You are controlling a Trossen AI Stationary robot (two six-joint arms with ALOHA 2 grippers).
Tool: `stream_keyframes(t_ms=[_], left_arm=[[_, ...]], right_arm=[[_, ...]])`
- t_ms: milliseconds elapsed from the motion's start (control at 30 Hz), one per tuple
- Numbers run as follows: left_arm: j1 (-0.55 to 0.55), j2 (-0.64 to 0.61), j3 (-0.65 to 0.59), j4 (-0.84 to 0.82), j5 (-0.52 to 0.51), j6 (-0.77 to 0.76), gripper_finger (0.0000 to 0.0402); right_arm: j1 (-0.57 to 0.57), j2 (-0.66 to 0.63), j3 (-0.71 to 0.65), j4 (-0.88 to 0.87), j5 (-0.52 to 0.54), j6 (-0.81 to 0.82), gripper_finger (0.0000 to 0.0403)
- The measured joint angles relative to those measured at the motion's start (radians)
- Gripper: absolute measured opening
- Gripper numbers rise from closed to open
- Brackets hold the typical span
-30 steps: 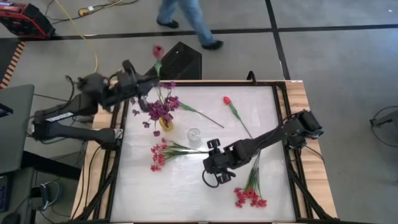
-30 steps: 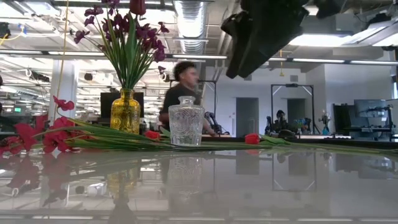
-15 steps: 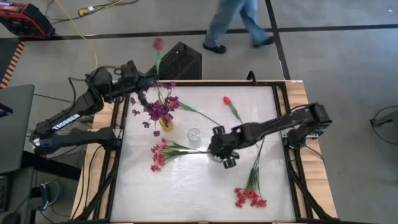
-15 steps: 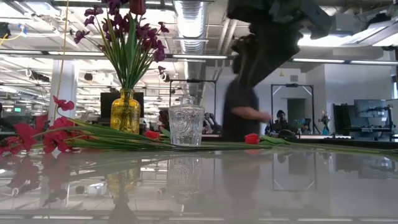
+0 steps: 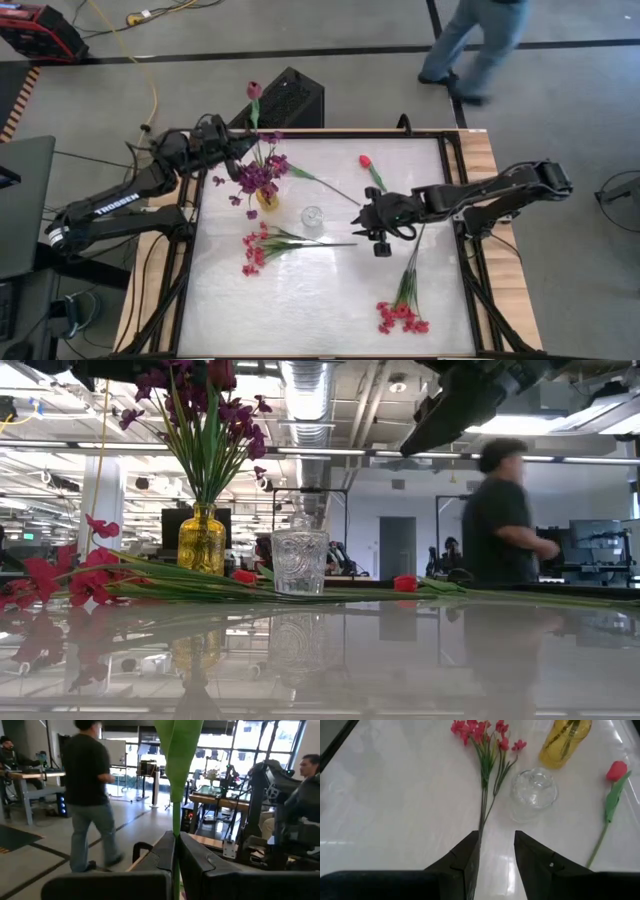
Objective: Sort flowers into vase by color
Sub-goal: Put the dark red tulip into the yellow vase
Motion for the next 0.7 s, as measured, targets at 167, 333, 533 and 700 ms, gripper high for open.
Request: stream_keyframes(t_ms=[167,333,533,700], left_arm=[[0.000,0.000,-0.057,0.037,0.001,-0.020,0.0000],[0.000,-0.001,-0.090,0.048,-0.002,-0.019,0.0000],[0.000,-0.001,-0.106,0.047,0.006,-0.017,0.0000],[0.000,-0.001,-0.108,0.027,0.043,0.001,0.0000]], right_arm=[[0.000,0.003,0.000,0.002,0.001,-0.004,0.0148],[0.000,0.003,0.000,0.002,0.001,-0.005,0.0148],[0.000,0.004,0.000,0.002,0.001,-0.007,0.0148],[0.000,0.004,0.000,0.002,0.001,-0.001,0.0148]])
